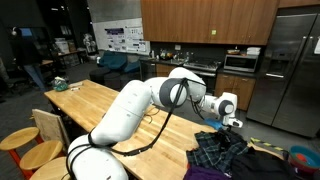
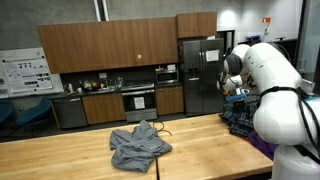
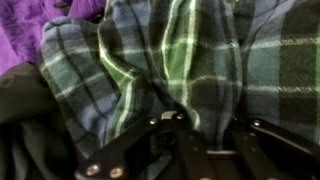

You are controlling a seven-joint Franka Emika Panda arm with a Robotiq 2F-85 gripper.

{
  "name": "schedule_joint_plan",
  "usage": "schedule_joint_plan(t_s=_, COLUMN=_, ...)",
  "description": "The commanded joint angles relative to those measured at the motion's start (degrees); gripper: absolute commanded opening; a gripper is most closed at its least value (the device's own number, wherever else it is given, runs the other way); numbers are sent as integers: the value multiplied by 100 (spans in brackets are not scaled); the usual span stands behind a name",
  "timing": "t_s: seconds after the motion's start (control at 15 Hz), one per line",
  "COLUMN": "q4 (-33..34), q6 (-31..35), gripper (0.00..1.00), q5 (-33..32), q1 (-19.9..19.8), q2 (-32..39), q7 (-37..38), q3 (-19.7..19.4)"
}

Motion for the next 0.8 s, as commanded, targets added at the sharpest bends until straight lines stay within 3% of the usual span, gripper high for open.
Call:
schedule_joint_plan(t_s=0.0, q4=169, q6=126, gripper=5, q5=-167, q1=-135, q2=113, q7=343, q3=-169)
schedule_joint_plan(t_s=0.2, q4=182, q6=136, gripper=5, q5=-141, q1=-173, q2=74, q7=433, q3=-167)
schedule_joint_plan(t_s=0.27, q4=165, q6=126, gripper=45, q5=-130, q1=-173, q2=43, q7=428, q3=-144)
schedule_joint_plan(t_s=0.4, q4=56, q6=149, gripper=51, q5=-76, q1=-144, q2=-89, q7=295, q3=-38)
schedule_joint_plan(t_s=0.73, q4=-613, q6=597, gripper=83, q5=-72, q1=142, q2=-707, q7=-299, q3=359)
